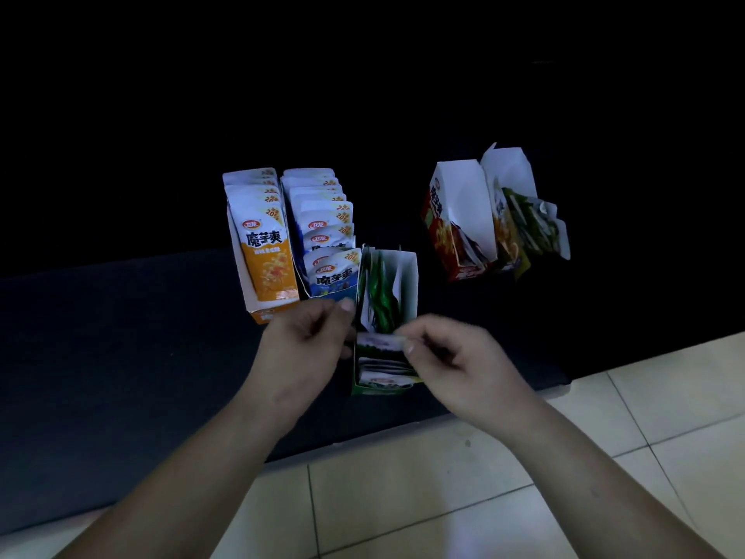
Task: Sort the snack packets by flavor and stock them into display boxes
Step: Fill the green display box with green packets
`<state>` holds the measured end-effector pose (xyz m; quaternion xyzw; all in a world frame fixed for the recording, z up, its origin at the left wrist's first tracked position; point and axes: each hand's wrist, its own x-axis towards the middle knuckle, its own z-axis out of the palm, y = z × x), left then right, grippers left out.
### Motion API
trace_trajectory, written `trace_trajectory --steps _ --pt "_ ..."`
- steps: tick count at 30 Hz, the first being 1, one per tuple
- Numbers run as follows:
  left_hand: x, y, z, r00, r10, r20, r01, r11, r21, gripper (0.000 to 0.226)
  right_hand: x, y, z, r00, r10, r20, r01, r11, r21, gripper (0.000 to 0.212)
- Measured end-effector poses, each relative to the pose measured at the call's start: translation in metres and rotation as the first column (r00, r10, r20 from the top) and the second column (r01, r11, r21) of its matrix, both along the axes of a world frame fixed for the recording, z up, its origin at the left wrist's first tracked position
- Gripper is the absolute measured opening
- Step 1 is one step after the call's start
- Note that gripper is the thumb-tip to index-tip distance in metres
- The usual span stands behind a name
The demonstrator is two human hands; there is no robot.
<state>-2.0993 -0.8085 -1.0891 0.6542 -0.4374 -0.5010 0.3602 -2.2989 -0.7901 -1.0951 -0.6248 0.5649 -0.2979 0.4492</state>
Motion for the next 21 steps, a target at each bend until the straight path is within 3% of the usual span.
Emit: trace_trajectory --steps 2,6,9,14,18,21 --pt "-0.001 -0.009 0.000 0.999 -0.033 0.031 0.033 0.999 0.000 0.038 -0.002 0.002 0.000 1.000 0.018 -0.003 -0.018 0.999 0.043 0.019" --pt "-0.006 -0.016 -0.004 0.993 -0.101 0.062 0.102 0.995 -0.014 0.028 -0.001 0.002 0.004 0.976 -0.124 0.177 0.108 0.989 0.099 0.031" --pt "-0.004 -0.009 0.001 0.998 -0.050 -0.025 0.048 0.996 -0.071 0.027 0.002 -0.003 0.003 0.974 -0.174 0.148 0.169 0.985 0.046 0.031" --pt "0.008 -0.003 0.028 0.931 0.070 -0.357 -0.127 0.982 -0.139 0.026 0.007 -0.009 0.006 0.947 -0.255 0.194 0.254 0.967 0.033 0.036" --pt "0.014 -0.009 0.037 0.930 0.041 -0.365 -0.125 0.970 -0.209 0.016 0.014 -0.010 0.013 0.946 -0.218 0.240 0.218 0.976 0.024 0.046" --pt "0.008 -0.009 0.035 0.934 0.010 -0.358 -0.092 0.973 -0.211 0.004 0.016 -0.012 0.015 0.948 -0.189 0.256 0.198 0.980 -0.007 0.038"
